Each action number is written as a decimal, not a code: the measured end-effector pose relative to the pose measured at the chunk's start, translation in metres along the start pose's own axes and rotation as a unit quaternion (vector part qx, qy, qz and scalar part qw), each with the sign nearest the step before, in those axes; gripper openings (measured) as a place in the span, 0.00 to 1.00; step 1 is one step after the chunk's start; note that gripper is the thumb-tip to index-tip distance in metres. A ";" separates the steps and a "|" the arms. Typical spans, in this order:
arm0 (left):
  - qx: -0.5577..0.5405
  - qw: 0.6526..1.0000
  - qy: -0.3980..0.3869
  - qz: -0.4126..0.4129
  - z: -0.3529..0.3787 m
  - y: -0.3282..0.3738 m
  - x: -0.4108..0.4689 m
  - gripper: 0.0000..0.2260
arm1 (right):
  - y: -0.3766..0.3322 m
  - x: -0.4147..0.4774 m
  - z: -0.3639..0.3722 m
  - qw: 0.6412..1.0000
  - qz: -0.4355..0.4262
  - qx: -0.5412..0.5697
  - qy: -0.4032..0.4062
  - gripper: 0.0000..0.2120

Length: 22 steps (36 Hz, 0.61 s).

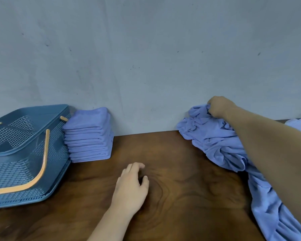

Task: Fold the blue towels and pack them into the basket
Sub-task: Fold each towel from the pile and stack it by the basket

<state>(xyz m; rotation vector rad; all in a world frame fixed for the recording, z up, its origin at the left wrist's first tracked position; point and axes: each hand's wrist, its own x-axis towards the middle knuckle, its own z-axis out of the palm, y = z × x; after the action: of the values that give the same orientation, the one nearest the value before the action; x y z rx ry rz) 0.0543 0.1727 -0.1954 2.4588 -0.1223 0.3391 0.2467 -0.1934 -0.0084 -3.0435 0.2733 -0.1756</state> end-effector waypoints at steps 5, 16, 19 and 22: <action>-0.029 0.999 -0.002 -0.017 -0.001 0.000 -0.001 0.14 | -0.007 -0.011 -0.031 0.979 -0.038 0.176 0.100 0.10; -0.246 0.962 0.103 -0.066 -0.018 0.001 -0.002 0.10 | -0.079 -0.093 -0.113 0.868 -0.166 0.441 0.157 0.07; -0.303 0.933 0.175 -0.089 -0.032 0.003 -0.002 0.09 | -0.087 -0.119 -0.081 0.884 -0.178 0.426 0.067 0.13; -0.376 0.890 0.226 -0.121 -0.045 0.002 -0.005 0.18 | -0.086 -0.147 -0.022 0.901 -0.186 0.391 -0.011 0.21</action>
<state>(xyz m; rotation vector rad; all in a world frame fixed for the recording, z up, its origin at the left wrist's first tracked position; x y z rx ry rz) 0.0397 0.1989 -0.1611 1.5560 0.2174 0.6092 0.1153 -0.0839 0.0056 -2.2524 -0.3205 -0.2099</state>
